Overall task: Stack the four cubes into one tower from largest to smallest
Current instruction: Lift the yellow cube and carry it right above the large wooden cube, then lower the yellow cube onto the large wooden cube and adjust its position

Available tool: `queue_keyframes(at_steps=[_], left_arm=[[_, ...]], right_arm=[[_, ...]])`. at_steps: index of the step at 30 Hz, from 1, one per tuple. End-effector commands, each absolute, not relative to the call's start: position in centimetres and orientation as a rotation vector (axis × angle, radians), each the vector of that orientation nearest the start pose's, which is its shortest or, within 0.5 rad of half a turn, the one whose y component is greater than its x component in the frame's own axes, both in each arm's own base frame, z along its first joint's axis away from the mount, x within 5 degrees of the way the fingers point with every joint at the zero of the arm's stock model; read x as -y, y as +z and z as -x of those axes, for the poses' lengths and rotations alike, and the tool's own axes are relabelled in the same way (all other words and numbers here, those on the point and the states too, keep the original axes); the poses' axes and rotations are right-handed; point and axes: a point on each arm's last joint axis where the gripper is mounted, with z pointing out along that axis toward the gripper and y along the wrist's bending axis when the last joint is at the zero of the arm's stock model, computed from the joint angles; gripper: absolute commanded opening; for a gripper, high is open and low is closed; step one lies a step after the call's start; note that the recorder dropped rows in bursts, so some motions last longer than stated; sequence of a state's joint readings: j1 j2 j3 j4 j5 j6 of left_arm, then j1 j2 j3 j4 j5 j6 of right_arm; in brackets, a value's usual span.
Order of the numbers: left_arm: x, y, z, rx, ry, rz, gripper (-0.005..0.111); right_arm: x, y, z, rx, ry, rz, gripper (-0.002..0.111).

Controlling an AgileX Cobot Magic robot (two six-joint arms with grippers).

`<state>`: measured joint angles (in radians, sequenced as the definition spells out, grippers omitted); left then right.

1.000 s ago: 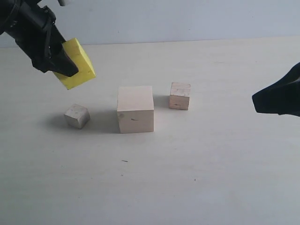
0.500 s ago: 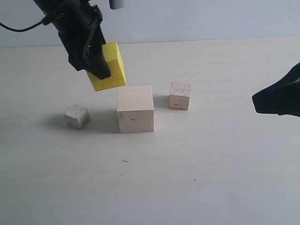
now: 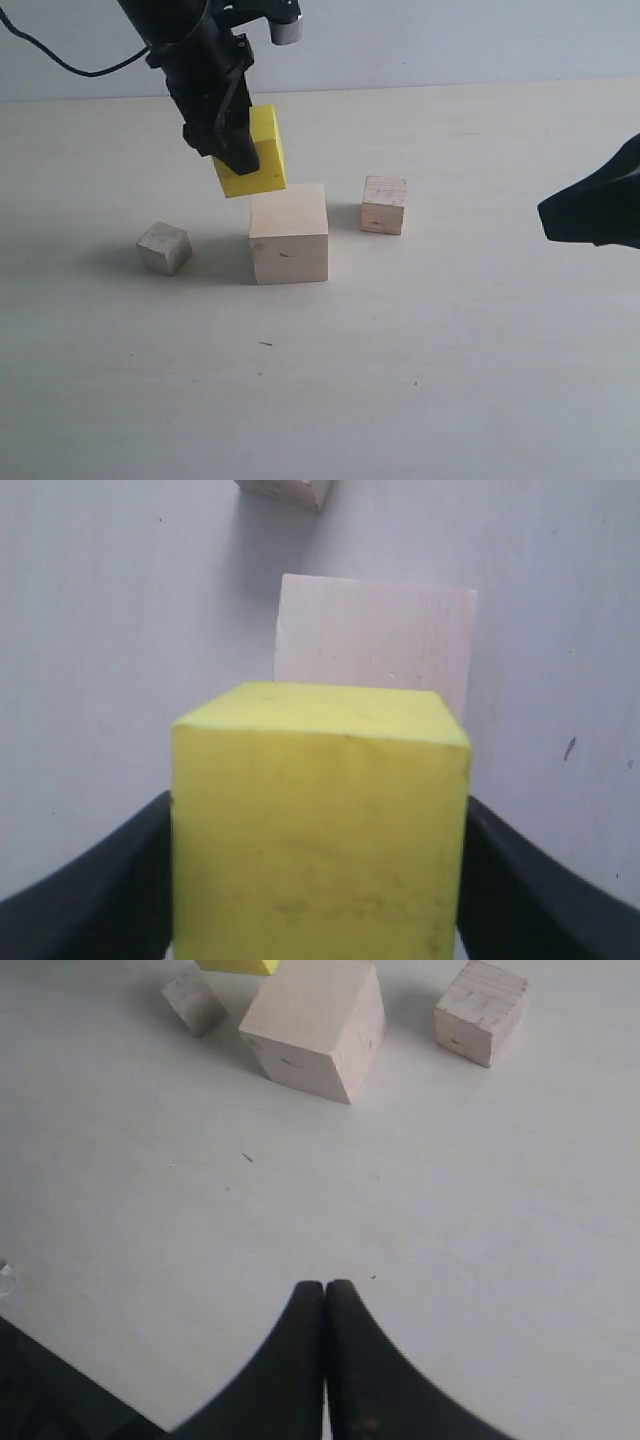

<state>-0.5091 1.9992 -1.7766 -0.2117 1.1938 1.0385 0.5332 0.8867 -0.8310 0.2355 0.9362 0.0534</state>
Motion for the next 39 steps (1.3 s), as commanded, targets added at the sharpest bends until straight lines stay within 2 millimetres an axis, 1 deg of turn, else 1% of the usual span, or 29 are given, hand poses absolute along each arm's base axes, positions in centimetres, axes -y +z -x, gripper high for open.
queue_keyframes(at_steps=[1, 5, 7, 10, 13, 17, 21, 28, 39], left_arm=[[23.5, 26.4, -36.3, -2.051, -0.211, -1.959, 0.0], [24.6, 25.3, -35.9, -2.017, -0.217, -2.025, 0.0], [24.8, 25.0, -36.0, -2.017, -0.215, -2.028, 0.0], [24.8, 24.7, -36.1, -2.02, -0.216, -2.029, 0.0], [24.9, 24.8, -36.1, -2.017, -0.213, -2.024, 0.0], [25.0, 24.7, -36.2, -2.015, -0.229, -2.011, 0.0], [25.1, 23.9, -36.4, -2.026, -0.234, -2.018, 0.0], [25.2, 23.4, -36.6, -2.032, -0.226, -2.022, 0.0], [25.2, 23.4, -36.6, -2.031, -0.225, -2.021, 0.0]], right_arm=[[-9.5, 32.6, -12.7, -2.452, 0.539, 0.514, 0.0], [-9.5, 32.6, -12.7, -2.451, 0.537, 0.515, 0.0], [-9.5, 32.6, -12.7, -2.451, 0.537, 0.515, 0.0], [-9.4, 31.5, -12.6, -2.483, 0.53, 0.514, 0.0], [-9.4, 30.9, -12.5, -2.503, 0.526, 0.515, 0.0], [-9.7, 31.0, -12.5, -2.488, 0.569, 0.525, 0.0], [-9.7, 31.0, -12.5, -2.483, 0.569, 0.534, 0.0], [-9.7, 31.0, -12.5, -2.473, 0.567, 0.541, 0.0], [-9.7, 31.0, -12.5, -2.471, 0.567, 0.541, 0.0]])
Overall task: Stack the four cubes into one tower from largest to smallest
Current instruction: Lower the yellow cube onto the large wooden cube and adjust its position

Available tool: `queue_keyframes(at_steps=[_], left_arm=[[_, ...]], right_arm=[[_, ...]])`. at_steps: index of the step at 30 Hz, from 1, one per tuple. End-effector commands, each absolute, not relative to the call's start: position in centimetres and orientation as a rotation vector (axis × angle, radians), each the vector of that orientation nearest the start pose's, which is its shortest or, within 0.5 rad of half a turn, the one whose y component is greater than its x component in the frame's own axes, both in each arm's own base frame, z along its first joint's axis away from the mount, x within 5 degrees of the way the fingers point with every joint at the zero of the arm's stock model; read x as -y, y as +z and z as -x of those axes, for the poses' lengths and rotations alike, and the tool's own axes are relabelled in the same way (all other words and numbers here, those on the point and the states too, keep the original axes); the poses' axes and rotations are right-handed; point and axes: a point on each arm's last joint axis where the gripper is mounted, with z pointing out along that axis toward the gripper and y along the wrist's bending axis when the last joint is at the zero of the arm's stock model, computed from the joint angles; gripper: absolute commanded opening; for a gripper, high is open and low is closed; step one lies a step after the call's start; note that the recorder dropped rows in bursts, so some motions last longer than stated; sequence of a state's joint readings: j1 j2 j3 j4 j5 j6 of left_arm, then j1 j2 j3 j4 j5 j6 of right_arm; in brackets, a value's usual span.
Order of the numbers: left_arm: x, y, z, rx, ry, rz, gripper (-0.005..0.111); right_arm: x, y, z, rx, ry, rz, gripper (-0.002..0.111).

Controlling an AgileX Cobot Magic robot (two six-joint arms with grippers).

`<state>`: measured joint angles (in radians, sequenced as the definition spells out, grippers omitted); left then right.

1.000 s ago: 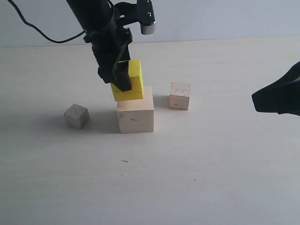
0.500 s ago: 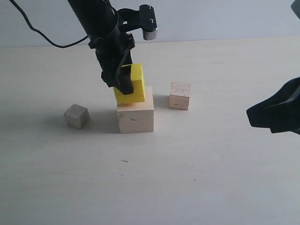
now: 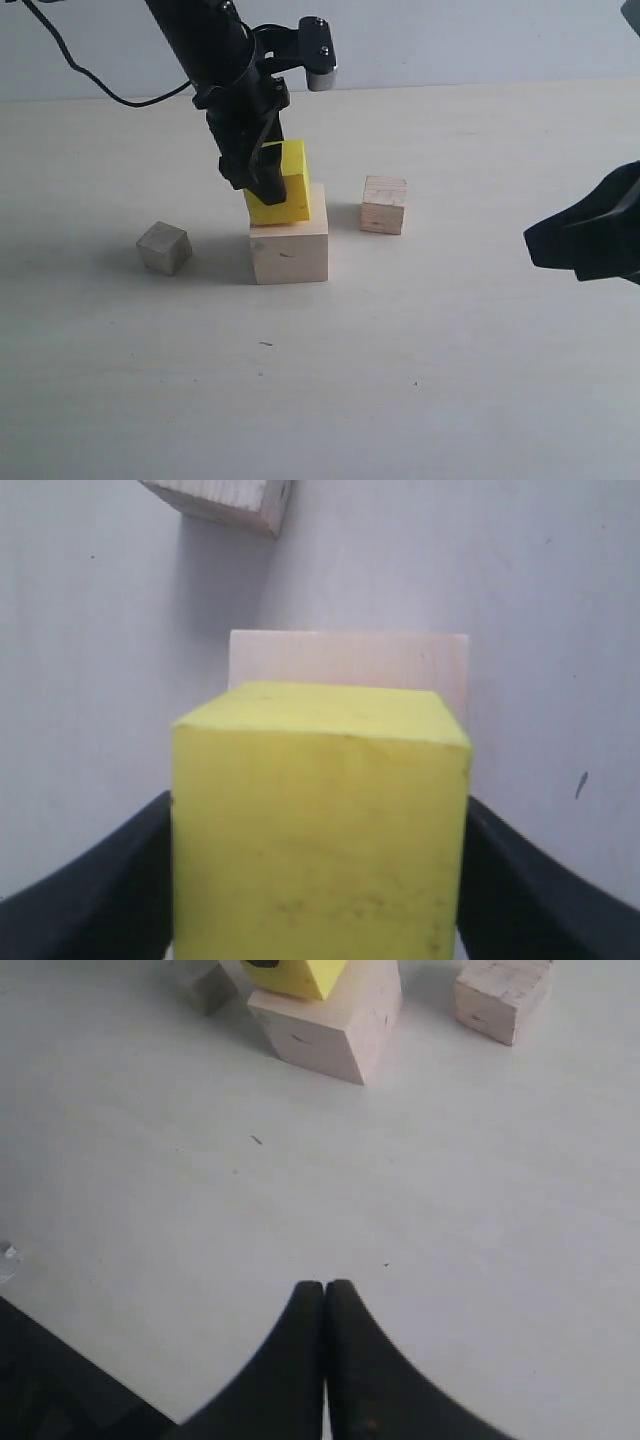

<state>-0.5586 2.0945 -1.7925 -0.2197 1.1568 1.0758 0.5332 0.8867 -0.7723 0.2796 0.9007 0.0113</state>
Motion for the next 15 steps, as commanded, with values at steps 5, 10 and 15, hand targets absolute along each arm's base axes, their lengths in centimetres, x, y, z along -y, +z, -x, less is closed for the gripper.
queue_keyframes(at_steps=[5, 10, 15], left_arm=[[25.24, 23.38, -36.47, -2.034, -0.246, -2.025, 0.0], [25.2, 23.36, -36.38, -2.02, -0.249, -2.051, 0.013], [25.34, 23.42, -36.61, -2.012, -0.238, -2.02, 0.042]], right_arm=[[-9.71, 31.02, -12.54, -2.471, 0.567, 0.541, 0.0], [-9.71, 31.02, -12.54, -2.471, 0.567, 0.541, 0.0], [-9.71, 31.02, -12.54, -2.471, 0.567, 0.541, 0.0]])
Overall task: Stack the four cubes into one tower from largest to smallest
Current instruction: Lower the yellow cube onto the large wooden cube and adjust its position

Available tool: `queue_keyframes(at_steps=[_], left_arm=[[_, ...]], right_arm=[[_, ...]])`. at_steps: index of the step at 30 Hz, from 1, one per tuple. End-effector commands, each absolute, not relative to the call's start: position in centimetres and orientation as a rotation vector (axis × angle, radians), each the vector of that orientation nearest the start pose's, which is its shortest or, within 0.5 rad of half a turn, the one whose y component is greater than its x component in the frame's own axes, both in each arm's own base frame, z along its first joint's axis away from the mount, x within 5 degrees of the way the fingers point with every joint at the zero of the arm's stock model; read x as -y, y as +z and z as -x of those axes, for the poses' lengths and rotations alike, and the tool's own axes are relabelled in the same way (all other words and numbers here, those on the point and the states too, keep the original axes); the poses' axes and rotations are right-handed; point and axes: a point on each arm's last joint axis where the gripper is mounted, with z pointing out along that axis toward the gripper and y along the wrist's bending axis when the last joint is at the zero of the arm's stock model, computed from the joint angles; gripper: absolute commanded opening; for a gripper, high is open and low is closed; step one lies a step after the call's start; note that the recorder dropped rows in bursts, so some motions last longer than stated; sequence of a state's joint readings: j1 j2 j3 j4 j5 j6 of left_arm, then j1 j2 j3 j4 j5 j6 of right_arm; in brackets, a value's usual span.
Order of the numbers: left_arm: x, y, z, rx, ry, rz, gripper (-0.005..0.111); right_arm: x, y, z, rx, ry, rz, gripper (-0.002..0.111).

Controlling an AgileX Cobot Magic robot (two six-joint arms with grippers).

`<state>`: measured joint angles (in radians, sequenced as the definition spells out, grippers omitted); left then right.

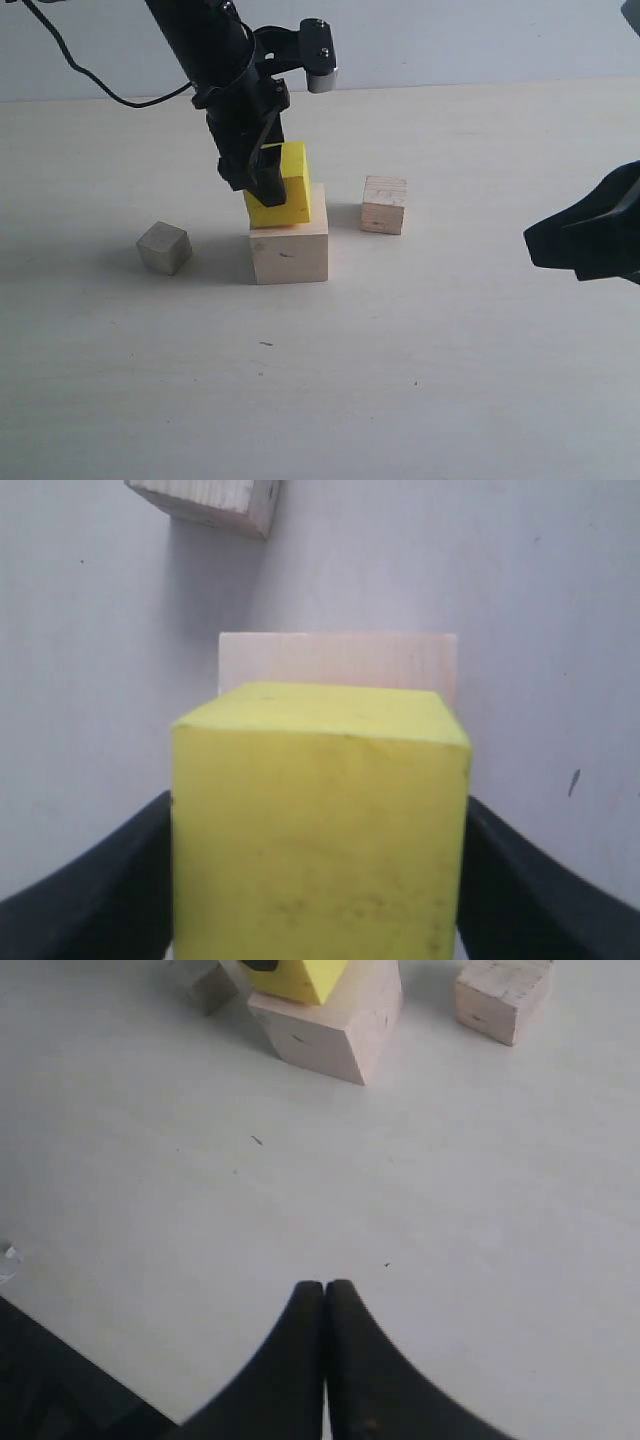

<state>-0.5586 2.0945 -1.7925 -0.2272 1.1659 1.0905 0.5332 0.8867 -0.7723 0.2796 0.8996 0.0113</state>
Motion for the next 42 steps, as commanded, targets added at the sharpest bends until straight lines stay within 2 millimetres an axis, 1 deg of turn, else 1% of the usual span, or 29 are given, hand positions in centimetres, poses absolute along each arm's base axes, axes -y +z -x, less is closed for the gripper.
queue_keyframes(at_steps=[1, 3, 6, 14, 18, 25, 27, 37, 38, 42], left_arm=[[25.34, 23.42, -36.61, 2.412, 0.286, 2.41, 0.047], [25.39, 23.43, -36.6, 2.419, 0.295, 2.406, 0.052], [25.48, 23.46, -36.55, 2.425, 0.317, 2.402, 0.054], [25.53, 23.47, -36.39, 2.421, 0.345, 2.39, 0.054], [25.39, 23.42, -36.34, 2.406, 0.329, 2.385, 0.054], [25.14, 23.35, -36.48, 2.443, 0.281, 2.336, 0.054], [25.24, 23.37, -36.41, 2.448, 0.308, 2.33, 0.054], [25.28, 23.38, -36.27, 2.443, 0.33, 2.32, 0.054], [25.36, 23.4, -36.23, 2.447, 0.347, 2.317, 0.057], [25.61, 23.49, -36.29, 2.473, 0.38, 2.318, 0.074]], right_arm=[[-9.71, 31.02, -12.54, -2.471, 0.567, 0.541, 0.0], [-9.71, 31.02, -12.54, -2.471, 0.567, 0.541, 0.0], [-9.71, 31.02, -12.54, -2.471, 0.567, 0.541, 0.0], [-9.71, 31.02, -12.54, -2.471, 0.567, 0.541, 0.0], [-9.71, 31.01, -12.52, -2.473, 0.567, 0.541, 0.0], [-9.7, 31.0, -12.51, -2.475, 0.566, 0.542, 0.0], [-9.7, 31.0, -12.51, -2.475, 0.566, 0.542, 0.0], [-9.7, 31.0, -12.51, -2.475, 0.566, 0.542, 0.0], [-9.7, 31.0, -12.51, -2.475, 0.566, 0.542, 0.0], [-9.7, 31.0, -12.51, -2.475, 0.566, 0.542, 0.0]])
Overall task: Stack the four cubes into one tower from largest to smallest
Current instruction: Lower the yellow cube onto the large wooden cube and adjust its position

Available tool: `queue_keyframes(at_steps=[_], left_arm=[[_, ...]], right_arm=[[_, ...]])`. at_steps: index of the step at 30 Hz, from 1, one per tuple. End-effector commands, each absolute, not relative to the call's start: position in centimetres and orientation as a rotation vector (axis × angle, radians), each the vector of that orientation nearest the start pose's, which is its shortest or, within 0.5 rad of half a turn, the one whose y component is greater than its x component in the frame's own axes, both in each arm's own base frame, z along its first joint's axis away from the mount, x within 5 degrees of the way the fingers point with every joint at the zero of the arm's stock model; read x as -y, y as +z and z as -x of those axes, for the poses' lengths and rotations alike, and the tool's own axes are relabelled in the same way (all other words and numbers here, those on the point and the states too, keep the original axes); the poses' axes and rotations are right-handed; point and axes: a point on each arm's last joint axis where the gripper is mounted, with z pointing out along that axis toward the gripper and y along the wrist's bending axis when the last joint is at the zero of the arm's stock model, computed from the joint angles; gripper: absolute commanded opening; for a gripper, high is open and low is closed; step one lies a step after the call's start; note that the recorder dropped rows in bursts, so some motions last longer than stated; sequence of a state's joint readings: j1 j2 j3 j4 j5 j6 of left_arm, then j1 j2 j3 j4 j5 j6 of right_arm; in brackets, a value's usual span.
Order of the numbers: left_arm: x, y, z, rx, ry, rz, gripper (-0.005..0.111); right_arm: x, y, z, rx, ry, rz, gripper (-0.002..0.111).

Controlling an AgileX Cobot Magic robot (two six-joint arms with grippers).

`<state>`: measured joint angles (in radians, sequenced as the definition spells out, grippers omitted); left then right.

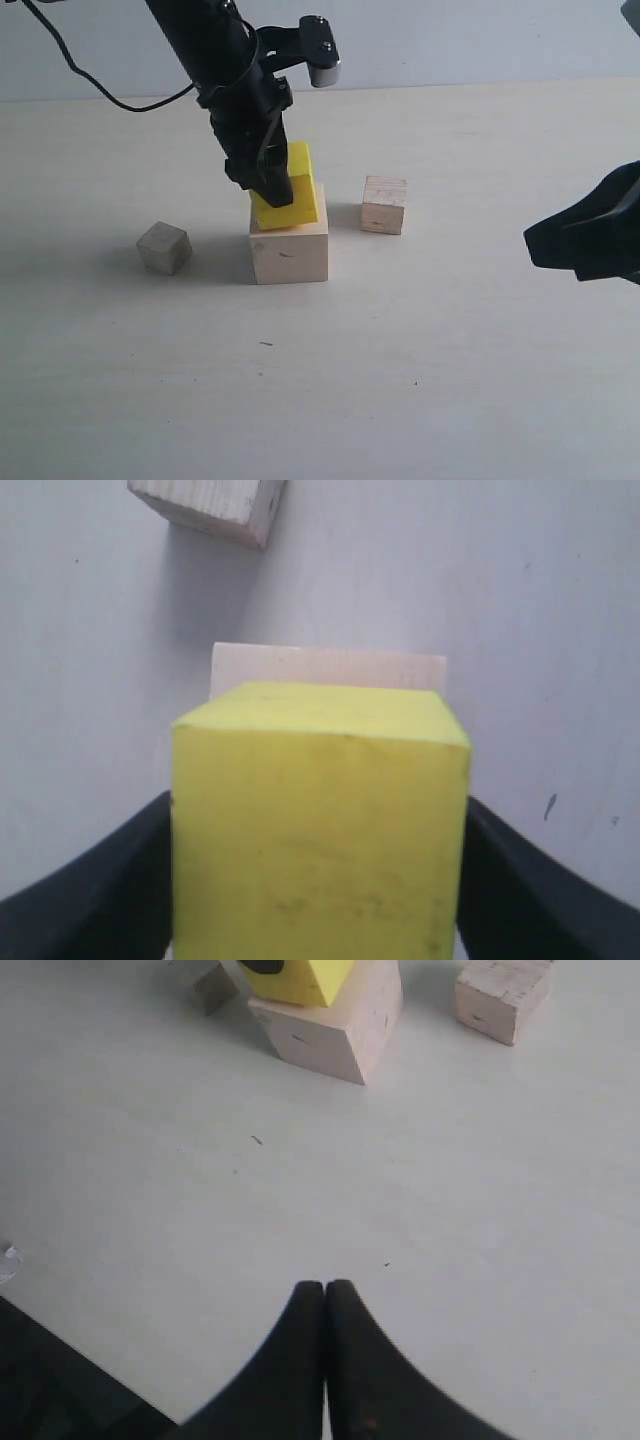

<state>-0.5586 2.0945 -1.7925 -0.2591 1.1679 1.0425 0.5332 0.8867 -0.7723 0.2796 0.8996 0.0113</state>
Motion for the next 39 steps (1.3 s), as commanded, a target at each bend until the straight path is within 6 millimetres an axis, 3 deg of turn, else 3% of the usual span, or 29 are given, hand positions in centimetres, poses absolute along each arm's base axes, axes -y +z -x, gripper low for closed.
queue_keyframes(at_steps=[1, 39], left_arm=[[25.62, 23.5, -36.31, -2.081, -0.319, -1.95, 0.076], [24.94, 23.31, -36.61, -2.085, -0.215, -1.997, 0.075]], right_arm=[[-9.7, 31.0, -12.51, -2.475, 0.566, 0.542, 0.0], [-9.69, 30.98, -12.48, -2.479, 0.566, 0.544, 0.0]])
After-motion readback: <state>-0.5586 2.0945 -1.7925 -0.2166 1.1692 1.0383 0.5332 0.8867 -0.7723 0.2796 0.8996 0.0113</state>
